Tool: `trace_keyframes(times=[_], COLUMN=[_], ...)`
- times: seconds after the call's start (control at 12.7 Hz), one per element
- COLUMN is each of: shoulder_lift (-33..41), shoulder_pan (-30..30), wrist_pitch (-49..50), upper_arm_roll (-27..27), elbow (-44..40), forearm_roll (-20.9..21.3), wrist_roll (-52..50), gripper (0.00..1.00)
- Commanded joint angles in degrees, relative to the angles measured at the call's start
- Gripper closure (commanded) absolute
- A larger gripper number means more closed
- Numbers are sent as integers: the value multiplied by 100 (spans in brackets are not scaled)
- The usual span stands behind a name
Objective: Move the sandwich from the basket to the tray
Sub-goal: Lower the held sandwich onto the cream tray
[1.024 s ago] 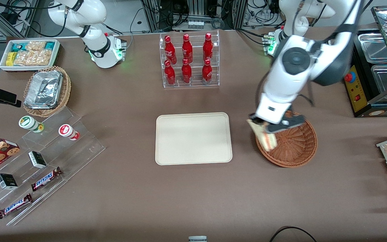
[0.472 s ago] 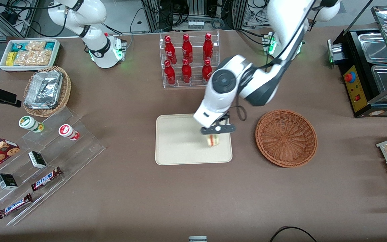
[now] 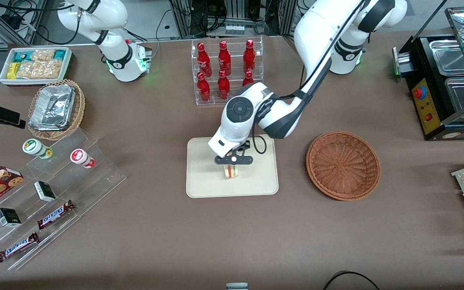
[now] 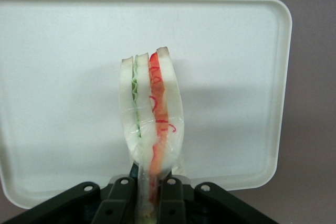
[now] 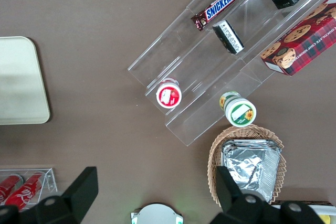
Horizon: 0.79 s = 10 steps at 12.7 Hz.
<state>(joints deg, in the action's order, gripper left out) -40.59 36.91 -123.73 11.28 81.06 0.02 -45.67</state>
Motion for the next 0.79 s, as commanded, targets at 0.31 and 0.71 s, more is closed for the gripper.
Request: trace_keyframes(times=[0.31, 0.71], shoulder_lift=[-344, -493], shoulder_pan=[124, 124], wrist_pitch=[-141, -213], upper_arm_roll=[-91, -82], elbow=[-240, -240], forearm_roll=[614, 998], wrist_roll=[-12, 137], gripper=[100, 100])
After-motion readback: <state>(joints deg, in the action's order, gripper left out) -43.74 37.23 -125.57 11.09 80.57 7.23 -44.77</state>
